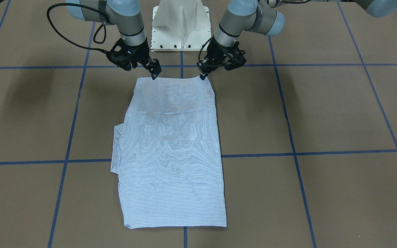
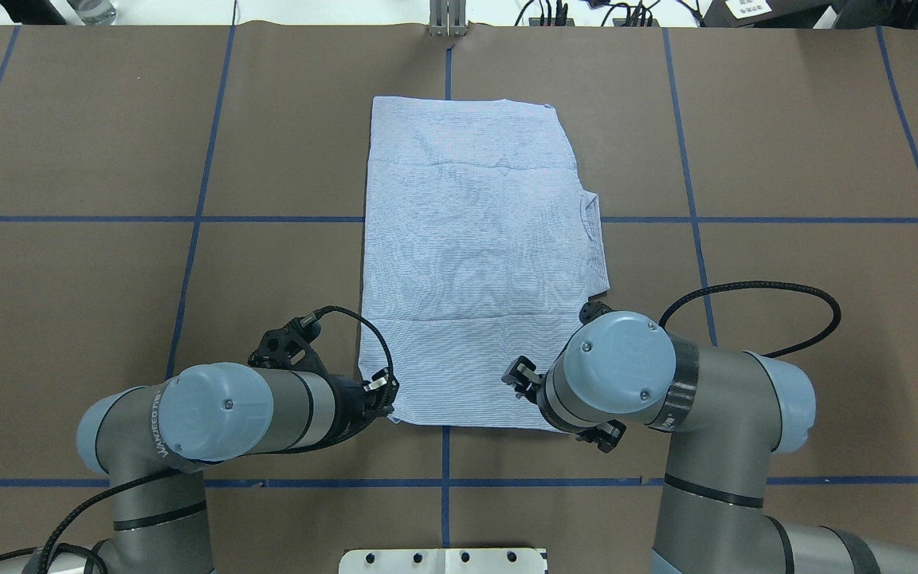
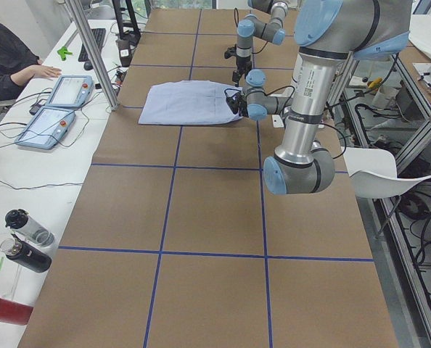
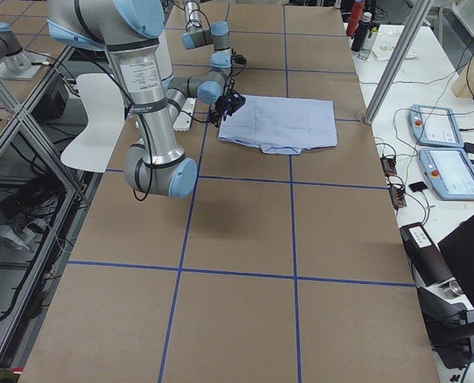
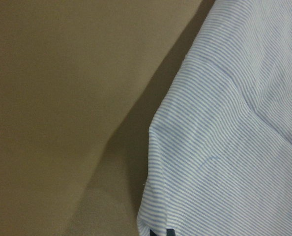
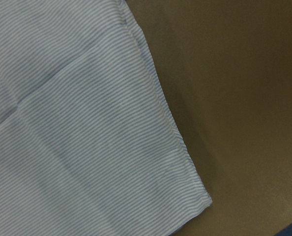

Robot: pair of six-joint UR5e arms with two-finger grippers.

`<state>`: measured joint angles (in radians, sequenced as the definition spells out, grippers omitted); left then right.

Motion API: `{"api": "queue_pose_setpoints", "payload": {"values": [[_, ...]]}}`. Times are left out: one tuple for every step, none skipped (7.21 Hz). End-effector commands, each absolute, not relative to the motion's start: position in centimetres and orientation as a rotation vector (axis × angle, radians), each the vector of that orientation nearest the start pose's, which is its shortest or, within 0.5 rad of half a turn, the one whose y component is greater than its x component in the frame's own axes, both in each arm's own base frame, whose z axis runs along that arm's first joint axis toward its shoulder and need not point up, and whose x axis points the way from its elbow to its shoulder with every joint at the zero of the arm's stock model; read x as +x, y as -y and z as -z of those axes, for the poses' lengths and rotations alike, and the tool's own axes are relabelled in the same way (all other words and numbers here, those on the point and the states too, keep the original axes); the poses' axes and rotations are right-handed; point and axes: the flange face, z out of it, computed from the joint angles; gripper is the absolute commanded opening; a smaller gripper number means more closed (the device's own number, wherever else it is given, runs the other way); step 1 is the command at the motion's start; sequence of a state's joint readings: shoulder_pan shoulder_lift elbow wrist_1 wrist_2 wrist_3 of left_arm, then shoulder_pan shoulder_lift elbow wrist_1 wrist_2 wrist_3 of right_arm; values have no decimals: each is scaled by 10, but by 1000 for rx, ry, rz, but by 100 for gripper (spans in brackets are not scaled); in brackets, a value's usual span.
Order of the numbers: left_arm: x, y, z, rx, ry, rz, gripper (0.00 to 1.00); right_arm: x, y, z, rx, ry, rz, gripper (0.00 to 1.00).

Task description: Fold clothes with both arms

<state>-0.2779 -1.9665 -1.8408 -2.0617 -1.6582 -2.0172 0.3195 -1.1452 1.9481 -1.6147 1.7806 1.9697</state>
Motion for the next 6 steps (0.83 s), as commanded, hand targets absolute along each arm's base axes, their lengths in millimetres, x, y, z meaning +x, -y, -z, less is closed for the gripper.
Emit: {"api": "queue_pose_setpoints", "payload": {"values": [[546, 285, -262, -177, -1163, 590, 0, -537, 291, -283, -222, 726, -601, 100], [546, 285, -262, -178, -1163, 591, 0, -544, 293, -284, -221, 716, -603, 100], [547, 285, -261, -178, -1164, 591, 0, -546, 288, -289, -224, 706, -596, 100], [547, 285, -261, -178, -1164, 591, 0, -549, 281, -294, -225, 697, -586, 100], [547, 285, -261, -178, -1164, 591, 0, -555, 276, -300, -213, 686, -577, 100], [546, 286, -262, -177, -1163, 593, 0, -558, 272, -302, -214, 680, -569, 100]]}}
